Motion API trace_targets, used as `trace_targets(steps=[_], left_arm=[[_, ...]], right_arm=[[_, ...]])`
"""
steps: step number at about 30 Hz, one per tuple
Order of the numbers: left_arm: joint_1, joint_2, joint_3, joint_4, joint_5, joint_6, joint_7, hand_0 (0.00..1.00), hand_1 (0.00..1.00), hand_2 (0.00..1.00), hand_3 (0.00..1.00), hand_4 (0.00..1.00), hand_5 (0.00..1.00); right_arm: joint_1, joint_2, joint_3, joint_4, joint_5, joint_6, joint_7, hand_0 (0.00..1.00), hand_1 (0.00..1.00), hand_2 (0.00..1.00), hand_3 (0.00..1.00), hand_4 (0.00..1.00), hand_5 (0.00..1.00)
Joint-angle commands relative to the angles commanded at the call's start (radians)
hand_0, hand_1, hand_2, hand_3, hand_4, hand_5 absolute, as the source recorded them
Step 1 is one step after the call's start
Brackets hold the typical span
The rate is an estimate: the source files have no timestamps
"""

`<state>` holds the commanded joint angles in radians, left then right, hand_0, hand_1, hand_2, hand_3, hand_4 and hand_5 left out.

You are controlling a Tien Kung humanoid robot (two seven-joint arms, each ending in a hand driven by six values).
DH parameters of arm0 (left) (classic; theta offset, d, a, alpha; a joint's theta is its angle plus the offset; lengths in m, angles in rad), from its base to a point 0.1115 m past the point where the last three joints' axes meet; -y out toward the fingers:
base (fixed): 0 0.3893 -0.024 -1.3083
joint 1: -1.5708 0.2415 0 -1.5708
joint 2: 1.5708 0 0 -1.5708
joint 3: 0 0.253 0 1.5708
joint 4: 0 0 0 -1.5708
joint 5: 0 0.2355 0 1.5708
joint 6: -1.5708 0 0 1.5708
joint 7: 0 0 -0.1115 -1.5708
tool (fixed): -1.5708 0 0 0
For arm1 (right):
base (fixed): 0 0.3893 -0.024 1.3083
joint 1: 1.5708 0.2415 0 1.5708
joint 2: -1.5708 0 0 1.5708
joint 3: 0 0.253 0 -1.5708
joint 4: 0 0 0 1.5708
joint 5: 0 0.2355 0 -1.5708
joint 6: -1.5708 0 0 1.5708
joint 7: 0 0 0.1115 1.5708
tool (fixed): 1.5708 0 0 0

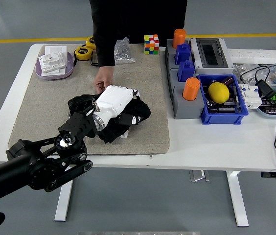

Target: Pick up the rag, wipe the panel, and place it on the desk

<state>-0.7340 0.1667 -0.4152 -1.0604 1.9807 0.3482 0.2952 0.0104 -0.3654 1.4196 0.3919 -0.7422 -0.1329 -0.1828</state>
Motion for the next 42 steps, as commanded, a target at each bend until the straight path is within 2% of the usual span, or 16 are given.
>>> trace_targets(steps=[17,42], left_arm=[[0.042,0.042,-0.102,0.038,0.034,-0.005,0.006,0.262,0.092,0.402,0.247,0.002,0.002],[0.128,0.127,-0.271,0.057,0.089,0.004,0.005,0.261,0.094,0.402,0.249,0.002,0.002]], right_arm=[[-0.005,0.003,0.005,0.0,0.0,-0.003,0.003,0.686,0.461,0.643,0.619,0.998,0.681],[-0.013,0.005,0.015,0.003,-0.004,-0.006,0.001,0.686,0.462,0.643,0.62,0.998,0.681]])
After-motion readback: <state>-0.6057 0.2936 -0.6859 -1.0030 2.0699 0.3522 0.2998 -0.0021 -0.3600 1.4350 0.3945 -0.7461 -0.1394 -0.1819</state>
